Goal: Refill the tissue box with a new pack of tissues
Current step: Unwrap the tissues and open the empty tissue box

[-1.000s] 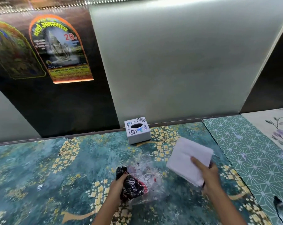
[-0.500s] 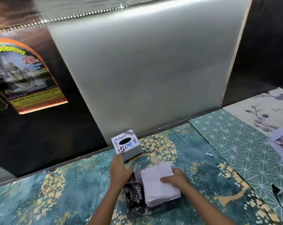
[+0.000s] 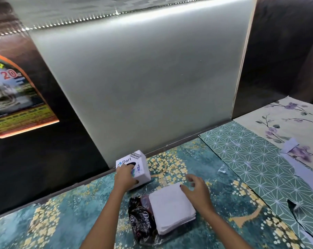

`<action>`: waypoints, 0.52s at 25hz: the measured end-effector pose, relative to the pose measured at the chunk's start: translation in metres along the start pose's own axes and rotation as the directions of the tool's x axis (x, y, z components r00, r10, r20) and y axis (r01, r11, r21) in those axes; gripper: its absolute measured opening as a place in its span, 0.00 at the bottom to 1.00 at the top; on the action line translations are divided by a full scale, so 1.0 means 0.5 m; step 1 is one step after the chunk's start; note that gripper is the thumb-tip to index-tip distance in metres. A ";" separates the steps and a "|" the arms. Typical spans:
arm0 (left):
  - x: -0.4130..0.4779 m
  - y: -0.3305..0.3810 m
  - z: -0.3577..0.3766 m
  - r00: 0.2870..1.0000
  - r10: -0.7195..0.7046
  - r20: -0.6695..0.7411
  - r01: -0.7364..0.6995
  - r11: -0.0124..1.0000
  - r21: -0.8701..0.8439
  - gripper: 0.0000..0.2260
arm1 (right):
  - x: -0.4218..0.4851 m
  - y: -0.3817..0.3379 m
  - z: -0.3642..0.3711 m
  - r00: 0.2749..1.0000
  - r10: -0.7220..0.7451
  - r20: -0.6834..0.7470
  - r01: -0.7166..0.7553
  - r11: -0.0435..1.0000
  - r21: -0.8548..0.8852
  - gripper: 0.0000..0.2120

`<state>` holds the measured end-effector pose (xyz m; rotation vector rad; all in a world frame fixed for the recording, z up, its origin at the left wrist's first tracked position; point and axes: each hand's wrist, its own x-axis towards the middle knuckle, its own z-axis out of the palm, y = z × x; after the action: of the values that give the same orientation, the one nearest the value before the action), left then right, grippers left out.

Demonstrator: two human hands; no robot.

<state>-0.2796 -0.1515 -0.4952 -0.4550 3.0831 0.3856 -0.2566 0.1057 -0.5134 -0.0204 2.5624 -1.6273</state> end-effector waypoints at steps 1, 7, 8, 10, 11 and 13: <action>-0.022 0.011 -0.024 0.999 0.001 -0.046 -0.011 0.973 -0.232 0.13 | -0.011 -0.021 -0.009 0.999 -0.054 0.000 0.054 0.995 0.080 0.20; -0.257 0.083 -0.176 0.978 0.206 -0.034 -0.073 0.186 -0.980 0.27 | -0.077 -0.181 -0.030 0.860 -0.181 0.478 -0.180 0.767 0.615 0.33; -0.293 0.091 -0.178 0.971 0.238 -0.035 -0.071 0.142 -0.987 0.29 | -0.088 -0.194 -0.033 0.813 -0.205 0.545 -0.235 0.742 0.629 0.38; -0.343 0.101 -0.160 0.970 0.241 -0.039 -0.068 0.113 -0.991 0.29 | -0.108 -0.196 -0.038 0.754 -0.227 0.616 -0.280 0.737 0.615 0.45; -0.362 0.103 -0.148 0.976 0.214 -0.032 -0.058 0.114 -0.992 0.31 | -0.120 -0.191 -0.039 0.736 -0.227 0.638 -0.291 0.744 0.601 0.46; -0.387 0.099 -0.127 0.984 0.174 -0.024 -0.048 0.135 -0.990 0.35 | -0.140 -0.179 -0.042 0.713 -0.203 0.671 -0.332 0.746 0.578 0.42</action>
<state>-0.1060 -0.0659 -0.4143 -0.1010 2.1791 2.4140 -0.1930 0.0911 -0.4183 -0.4003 1.3011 -1.9149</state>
